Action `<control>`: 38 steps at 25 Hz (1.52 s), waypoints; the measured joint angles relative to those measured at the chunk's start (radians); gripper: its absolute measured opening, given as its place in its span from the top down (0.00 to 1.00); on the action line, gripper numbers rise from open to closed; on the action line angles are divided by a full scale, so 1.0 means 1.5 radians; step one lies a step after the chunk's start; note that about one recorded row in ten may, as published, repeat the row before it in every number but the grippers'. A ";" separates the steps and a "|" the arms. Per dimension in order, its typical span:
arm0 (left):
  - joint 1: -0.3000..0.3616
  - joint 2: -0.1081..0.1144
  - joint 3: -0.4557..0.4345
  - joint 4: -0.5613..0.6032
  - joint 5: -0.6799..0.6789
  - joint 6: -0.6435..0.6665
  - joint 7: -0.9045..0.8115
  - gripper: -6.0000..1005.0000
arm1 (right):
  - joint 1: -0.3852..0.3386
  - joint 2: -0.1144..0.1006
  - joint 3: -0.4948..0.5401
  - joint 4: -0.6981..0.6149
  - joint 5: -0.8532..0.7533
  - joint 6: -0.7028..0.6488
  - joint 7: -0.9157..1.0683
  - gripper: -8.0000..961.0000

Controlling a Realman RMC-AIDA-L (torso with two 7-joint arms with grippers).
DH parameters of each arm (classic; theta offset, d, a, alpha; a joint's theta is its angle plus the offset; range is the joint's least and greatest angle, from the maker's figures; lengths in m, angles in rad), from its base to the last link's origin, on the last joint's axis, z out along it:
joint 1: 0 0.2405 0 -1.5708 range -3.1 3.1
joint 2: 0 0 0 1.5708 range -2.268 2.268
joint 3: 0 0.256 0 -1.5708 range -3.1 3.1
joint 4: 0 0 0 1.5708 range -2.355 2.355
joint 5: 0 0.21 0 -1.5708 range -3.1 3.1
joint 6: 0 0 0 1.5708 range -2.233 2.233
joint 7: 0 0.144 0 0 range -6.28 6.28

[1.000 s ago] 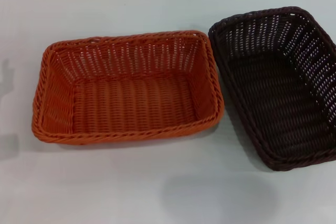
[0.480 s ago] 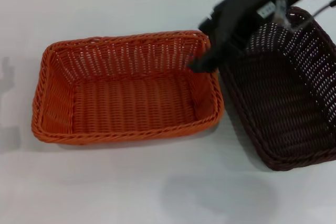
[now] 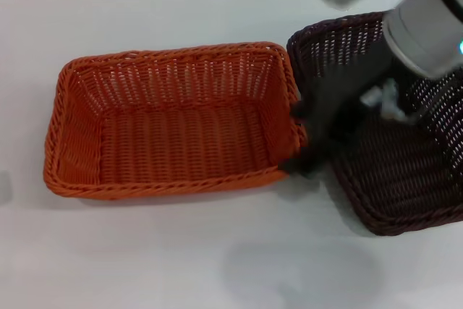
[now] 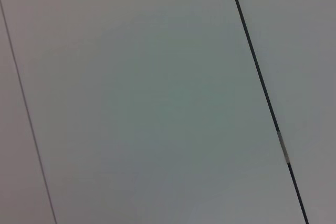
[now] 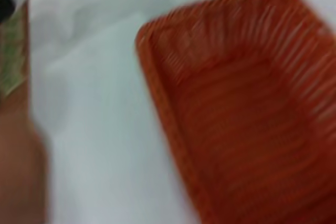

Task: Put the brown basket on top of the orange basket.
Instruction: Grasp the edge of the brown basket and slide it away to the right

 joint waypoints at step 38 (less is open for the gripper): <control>-0.064 0.004 0.001 -0.049 0.001 -0.085 -0.002 0.34 | -0.059 0.020 -0.266 0.158 -0.196 -1.227 0.189 0.14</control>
